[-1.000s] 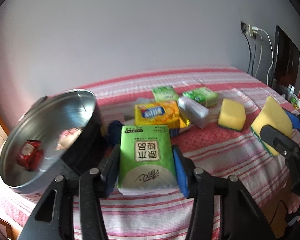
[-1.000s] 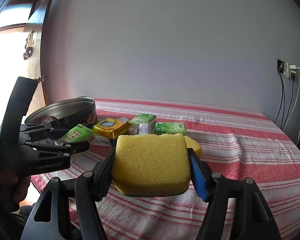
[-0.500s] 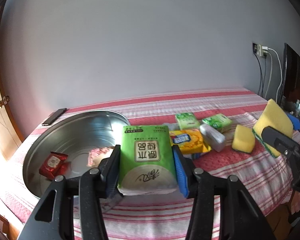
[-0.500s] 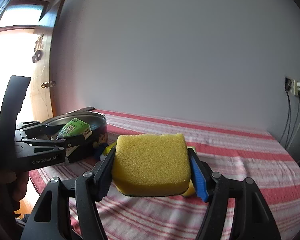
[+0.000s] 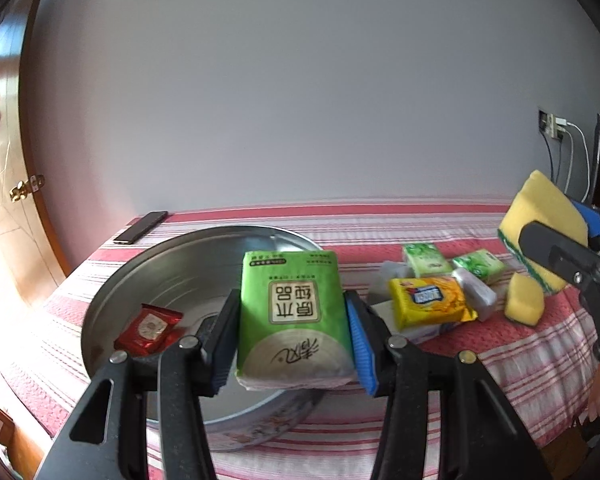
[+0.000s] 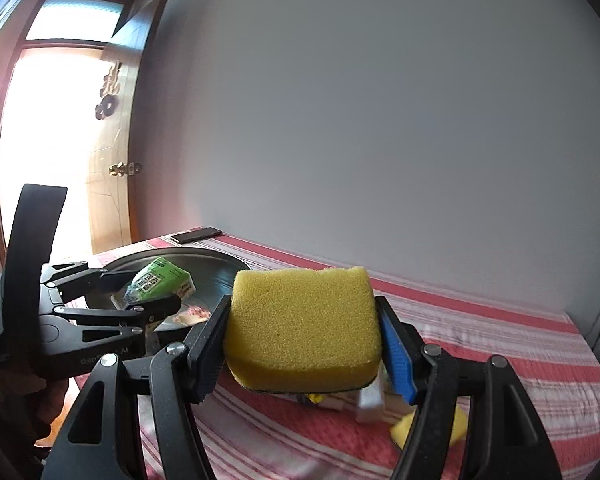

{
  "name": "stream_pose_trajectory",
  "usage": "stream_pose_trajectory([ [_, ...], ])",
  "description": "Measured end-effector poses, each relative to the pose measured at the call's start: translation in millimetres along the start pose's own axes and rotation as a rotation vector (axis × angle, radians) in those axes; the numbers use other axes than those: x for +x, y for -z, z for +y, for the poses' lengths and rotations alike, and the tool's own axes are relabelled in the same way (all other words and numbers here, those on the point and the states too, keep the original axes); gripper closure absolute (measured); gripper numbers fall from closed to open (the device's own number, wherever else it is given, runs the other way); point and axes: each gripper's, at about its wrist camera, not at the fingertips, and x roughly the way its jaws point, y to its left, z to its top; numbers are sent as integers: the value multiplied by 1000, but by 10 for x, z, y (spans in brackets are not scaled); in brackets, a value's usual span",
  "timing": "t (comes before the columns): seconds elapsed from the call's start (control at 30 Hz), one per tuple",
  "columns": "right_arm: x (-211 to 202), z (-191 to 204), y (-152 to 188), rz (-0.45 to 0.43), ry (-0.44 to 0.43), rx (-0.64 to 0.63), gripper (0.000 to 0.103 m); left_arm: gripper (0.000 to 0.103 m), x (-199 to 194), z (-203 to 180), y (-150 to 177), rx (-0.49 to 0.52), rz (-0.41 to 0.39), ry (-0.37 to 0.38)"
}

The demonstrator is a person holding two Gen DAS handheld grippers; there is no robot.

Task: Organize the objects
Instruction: 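Carry the sponge and green tissue pack over the basin with both tools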

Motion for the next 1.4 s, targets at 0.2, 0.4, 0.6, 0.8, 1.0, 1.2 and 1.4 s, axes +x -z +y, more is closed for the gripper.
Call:
stream_pose_trajectory([
  [0.2, 124, 174, -98, 4, -26, -24, 34, 54, 18, 163, -14, -29, 1, -21],
  [0.4, 243, 253, -123, 14, -45, -31, 34, 54, 23, 263, -12, -41, -2, -32],
  [0.6, 335, 319, -156, 21, -57, -32, 34, 54, 28, 330, -15, -52, -4, -39],
  [0.8, 396, 355, -169, 25, -64, -36, 34, 54, 45, 403, -17, -63, -5, -50],
  [1.0, 464, 393, -170, 31, -74, -41, 34, 54, 69, 475, -13, -73, -3, -61],
  [1.2, 586, 467, -235, 36, -87, -49, 34, 54, 100, 604, -16, -85, -1, -79],
  [1.4, 770, 555, -304, 61, -101, -55, 34, 54, 183, 757, -21, -92, 14, -107],
])
